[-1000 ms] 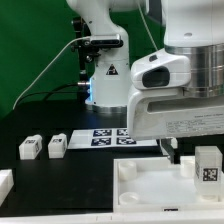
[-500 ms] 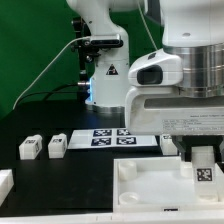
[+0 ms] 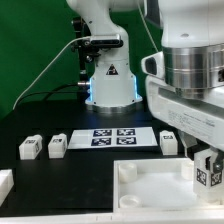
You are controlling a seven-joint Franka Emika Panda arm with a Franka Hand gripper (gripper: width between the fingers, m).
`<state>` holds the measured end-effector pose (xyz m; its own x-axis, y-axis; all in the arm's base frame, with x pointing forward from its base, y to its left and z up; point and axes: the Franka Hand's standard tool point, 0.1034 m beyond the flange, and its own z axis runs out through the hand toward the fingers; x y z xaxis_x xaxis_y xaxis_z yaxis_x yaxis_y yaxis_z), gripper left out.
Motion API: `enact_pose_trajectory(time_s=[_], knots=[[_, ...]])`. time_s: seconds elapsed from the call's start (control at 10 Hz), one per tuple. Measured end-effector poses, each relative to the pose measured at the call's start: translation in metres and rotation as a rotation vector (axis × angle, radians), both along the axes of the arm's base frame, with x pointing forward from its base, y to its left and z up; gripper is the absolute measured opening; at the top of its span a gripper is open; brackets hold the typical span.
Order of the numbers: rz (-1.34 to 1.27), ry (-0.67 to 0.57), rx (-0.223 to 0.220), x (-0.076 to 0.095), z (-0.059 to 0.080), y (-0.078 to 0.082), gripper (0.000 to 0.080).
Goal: Assemble one leg
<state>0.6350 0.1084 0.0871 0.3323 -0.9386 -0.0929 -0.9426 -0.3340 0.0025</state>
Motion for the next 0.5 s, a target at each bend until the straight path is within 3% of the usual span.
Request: enact_pose_trajectory(time_s=[0.2,0.3,0.5], knots=[[-0.556,0.013,0.027,-0.0012,-0.0004,0.0004,0.0291],[-0.662,0.017,0.033,-0.0007,0.0002,0.0015,0.0291],[-0.538,0.006,0.034,-0.0012,-0.0006,0.0017,0.0300]])
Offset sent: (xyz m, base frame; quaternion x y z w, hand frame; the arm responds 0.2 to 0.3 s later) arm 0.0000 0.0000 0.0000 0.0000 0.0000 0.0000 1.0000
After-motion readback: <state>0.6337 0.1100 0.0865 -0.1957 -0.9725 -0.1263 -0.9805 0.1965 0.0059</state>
